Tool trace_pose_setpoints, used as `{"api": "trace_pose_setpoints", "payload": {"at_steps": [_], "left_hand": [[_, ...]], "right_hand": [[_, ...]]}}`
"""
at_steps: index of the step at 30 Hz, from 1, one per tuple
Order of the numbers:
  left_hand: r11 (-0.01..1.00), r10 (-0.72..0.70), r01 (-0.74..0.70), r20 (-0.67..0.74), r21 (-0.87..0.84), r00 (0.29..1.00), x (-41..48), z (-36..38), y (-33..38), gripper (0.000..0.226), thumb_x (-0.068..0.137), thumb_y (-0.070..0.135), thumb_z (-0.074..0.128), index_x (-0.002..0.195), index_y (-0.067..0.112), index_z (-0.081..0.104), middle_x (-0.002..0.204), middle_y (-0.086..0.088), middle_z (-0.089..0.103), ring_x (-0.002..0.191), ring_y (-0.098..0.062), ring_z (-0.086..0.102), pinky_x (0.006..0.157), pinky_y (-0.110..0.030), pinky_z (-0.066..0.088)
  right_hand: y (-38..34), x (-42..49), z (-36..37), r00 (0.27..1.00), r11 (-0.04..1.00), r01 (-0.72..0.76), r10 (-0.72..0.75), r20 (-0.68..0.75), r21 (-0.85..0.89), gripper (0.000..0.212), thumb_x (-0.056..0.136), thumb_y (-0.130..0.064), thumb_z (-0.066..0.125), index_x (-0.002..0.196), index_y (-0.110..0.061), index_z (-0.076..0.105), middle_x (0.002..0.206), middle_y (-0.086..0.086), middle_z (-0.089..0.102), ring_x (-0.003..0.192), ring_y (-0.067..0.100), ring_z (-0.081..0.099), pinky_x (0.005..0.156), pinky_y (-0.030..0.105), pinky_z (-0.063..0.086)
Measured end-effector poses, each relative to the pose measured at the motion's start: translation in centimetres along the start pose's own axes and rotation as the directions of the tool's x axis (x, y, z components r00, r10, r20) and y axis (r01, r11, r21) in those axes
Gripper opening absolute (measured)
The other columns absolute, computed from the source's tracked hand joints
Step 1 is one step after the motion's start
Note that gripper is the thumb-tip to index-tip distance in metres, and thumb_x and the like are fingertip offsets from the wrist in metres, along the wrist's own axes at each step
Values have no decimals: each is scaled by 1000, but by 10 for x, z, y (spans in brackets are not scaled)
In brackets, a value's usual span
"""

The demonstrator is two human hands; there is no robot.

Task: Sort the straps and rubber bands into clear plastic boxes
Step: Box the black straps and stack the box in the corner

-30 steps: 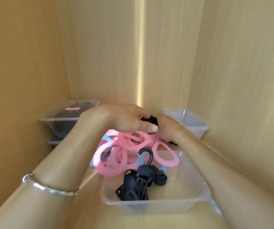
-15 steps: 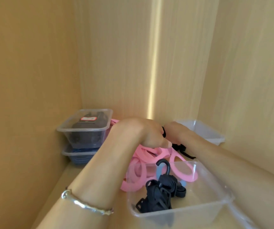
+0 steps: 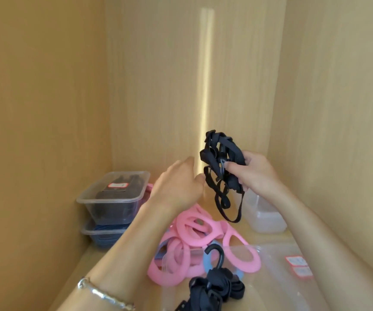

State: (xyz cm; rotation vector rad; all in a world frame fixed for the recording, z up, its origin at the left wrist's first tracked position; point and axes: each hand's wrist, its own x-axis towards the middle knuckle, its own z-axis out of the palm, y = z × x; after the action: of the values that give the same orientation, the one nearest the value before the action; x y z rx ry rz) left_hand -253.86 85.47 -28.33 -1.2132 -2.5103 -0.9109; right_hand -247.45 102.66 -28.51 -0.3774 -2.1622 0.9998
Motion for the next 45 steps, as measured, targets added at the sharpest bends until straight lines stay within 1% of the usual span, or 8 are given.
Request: {"api": "trace_pose_setpoints", "payload": {"at_steps": [7, 17, 23, 26, 33, 37, 40, 45], "left_hand": [[840, 60, -113, -115, -531, 992, 1, -3, 4, 55, 93, 52, 47, 143, 37, 31, 105, 6, 69, 94, -5, 64, 88, -26, 48], [871, -23, -163, -369, -463, 929, 0, -4, -2, 44, 93, 10, 57, 131, 32, 49, 89, 16, 62, 58, -9, 63, 52, -15, 48], [878, -97, -81, -340, -473, 936, 5, -2, -10, 48, 91, 16, 62, 133, 32, 48, 100, 14, 62, 82, -16, 64, 67, -27, 54], [713, -197, -13, -217, -701, 956, 7, -4, -9, 28, 90, 18, 65, 117, 21, 57, 97, -5, 67, 61, -14, 64, 47, -24, 50], [441, -301, 51, -94, -896, 949, 13, -3, -15, 32, 99, 38, 46, 109, 11, 58, 88, -6, 61, 68, -20, 66, 65, -33, 58], [585, -231, -12, -180, -811, 956, 11, -2, -13, 17, 96, 0, 47, 103, 14, 55, 87, -7, 54, 70, -14, 65, 66, -30, 57], [773, -153, 32, -137, -634, 979, 11, 6, -16, 21, 93, 3, 50, 102, 20, 58, 88, -5, 61, 78, -18, 66, 76, -43, 57], [972, -27, 29, 11, -231, 1000, 9, 27, -29, 34, 93, 20, 57, 127, 25, 55, 118, 5, 58, 98, -9, 57, 79, -20, 42]], "right_hand": [[-34, -24, -21, 982, 973, 60, -98, 162, 221, 10, 87, -21, 67, 87, -10, 66, 47, -3, 49, 39, 13, 43, 45, 21, 40], [-21, -19, -9, 987, 996, 24, -37, 158, 82, 12, 94, -27, 60, 88, -17, 63, 55, -1, 65, 55, 13, 65, 74, 37, 57], [-7, -9, -18, 999, 994, -2, -3, 44, 114, 18, 97, -11, 50, 101, -26, 60, 98, -1, 67, 61, 7, 66, 68, 25, 57], [0, -5, -19, 1000, 996, -16, 16, 4, 83, 18, 96, -12, 51, 98, -29, 58, 93, -5, 66, 78, 11, 69, 89, 38, 55], [-8, -12, -18, 994, 999, -7, 11, 105, -42, 45, 94, -16, 54, 137, -24, 48, 140, -5, 46, 126, 12, 45, 91, 23, 33], [-26, -22, -12, 987, 994, 109, -111, 112, 22, 27, 95, -25, 56, 121, -31, 60, 118, -17, 58, 102, -2, 56, 73, 14, 40], [-30, -26, -1, 949, 989, 126, -97, 299, -80, 29, 93, -32, 58, 122, -32, 59, 117, -15, 60, 104, 5, 59, 85, 22, 47], [3, -22, 18, 893, 930, 85, 88, 441, -358, 57, 91, -30, 60, 144, -19, 42, 145, 1, 47, 131, 15, 46, 105, 27, 37]]}}
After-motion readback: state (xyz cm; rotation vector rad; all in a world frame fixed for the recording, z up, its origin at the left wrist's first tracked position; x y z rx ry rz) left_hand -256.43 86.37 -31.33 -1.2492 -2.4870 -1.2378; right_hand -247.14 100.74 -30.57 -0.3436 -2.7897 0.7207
